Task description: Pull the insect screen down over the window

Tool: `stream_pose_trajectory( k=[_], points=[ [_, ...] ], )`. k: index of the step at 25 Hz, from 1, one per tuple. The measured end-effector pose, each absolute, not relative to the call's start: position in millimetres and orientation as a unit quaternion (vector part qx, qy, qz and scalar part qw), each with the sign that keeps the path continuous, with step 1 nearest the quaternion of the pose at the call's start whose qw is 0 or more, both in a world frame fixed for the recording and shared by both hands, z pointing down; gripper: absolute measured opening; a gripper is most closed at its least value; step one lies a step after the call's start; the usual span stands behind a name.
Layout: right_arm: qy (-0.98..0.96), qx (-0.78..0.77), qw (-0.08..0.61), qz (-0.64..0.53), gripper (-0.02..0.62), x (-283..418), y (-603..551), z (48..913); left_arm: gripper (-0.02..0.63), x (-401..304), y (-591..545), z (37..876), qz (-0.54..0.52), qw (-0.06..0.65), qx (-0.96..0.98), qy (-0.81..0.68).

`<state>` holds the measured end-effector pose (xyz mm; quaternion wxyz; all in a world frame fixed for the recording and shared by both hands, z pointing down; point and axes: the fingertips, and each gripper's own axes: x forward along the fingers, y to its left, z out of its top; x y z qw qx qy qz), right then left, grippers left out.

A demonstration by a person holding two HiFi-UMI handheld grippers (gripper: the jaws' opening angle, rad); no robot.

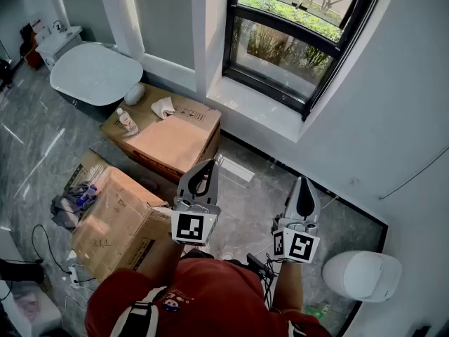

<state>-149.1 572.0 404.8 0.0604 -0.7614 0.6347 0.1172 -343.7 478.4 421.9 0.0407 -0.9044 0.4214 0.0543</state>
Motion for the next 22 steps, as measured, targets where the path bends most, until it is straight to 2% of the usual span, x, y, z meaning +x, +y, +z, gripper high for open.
stream_pose_trajectory(
  k=[22],
  points=[
    [0.628,-0.763,0.063,0.140,0.009,-197.4,531.7,405.1,0.006,-387.2,441.6,432.4,0.065,0.022,-0.908,0.413]
  ],
)
